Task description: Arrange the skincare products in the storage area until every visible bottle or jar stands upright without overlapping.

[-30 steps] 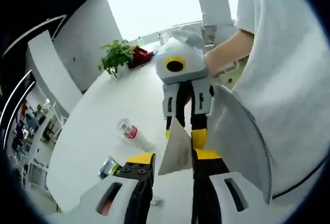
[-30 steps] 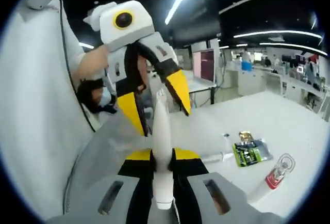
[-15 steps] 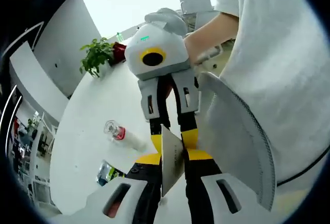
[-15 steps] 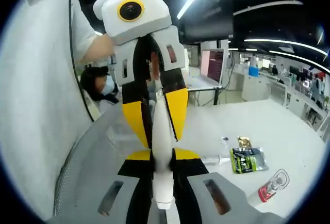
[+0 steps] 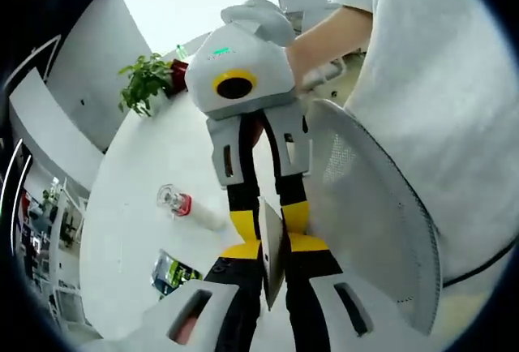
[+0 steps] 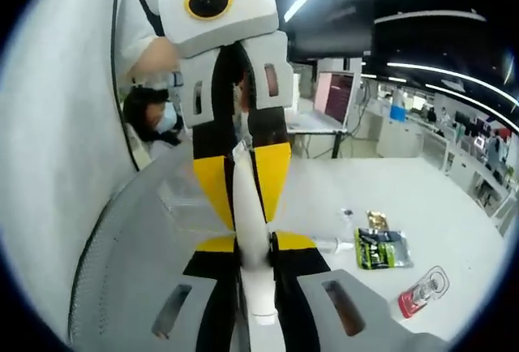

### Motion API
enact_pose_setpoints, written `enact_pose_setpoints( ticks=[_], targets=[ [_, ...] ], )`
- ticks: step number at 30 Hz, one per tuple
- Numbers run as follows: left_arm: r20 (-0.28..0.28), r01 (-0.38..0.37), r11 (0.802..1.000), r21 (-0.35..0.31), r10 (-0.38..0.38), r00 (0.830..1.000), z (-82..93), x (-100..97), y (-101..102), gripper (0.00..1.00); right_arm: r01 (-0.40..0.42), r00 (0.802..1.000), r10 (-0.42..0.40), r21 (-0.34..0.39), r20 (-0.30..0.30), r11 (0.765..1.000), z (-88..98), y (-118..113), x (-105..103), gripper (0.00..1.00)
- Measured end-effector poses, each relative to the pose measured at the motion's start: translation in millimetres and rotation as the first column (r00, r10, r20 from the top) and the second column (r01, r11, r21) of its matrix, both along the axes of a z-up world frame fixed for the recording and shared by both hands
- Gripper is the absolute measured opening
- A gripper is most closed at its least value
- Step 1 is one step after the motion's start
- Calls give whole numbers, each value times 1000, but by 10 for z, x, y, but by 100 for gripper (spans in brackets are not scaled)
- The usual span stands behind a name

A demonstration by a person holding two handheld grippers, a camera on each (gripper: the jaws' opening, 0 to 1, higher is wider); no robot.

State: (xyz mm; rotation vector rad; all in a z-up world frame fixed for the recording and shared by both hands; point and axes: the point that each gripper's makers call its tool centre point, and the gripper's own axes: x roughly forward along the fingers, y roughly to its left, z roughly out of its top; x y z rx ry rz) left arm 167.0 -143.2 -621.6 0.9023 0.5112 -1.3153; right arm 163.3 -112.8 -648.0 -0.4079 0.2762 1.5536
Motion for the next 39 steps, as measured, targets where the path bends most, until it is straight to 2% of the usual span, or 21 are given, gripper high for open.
enact_pose_setpoints(
  ticks=[6,18,25,31,39],
  targets=[
    [5,11,1000,20,-11,1000,-60,48,14,13,52,998,-52,-15,-22,999,-95,-13,83,16],
    [-21,22,1000,21,-22,1000,-130,178,46,13,158,985,-157,17,-72,987,-187,-4,216,18],
    [-26,35,999,32,-34,999,-191,273,30,13,208,976,-208,-2,-73,978,-280,-51,324,18],
    [-45,23,999,23,-22,999,-308,442,32,12,306,943,-309,-41,-127,951,-426,-219,456,22],
    [-66,13,1000,7,-13,998,-375,611,5,12,406,899,-404,-27,-169,913,-422,-346,537,34]
  ],
)
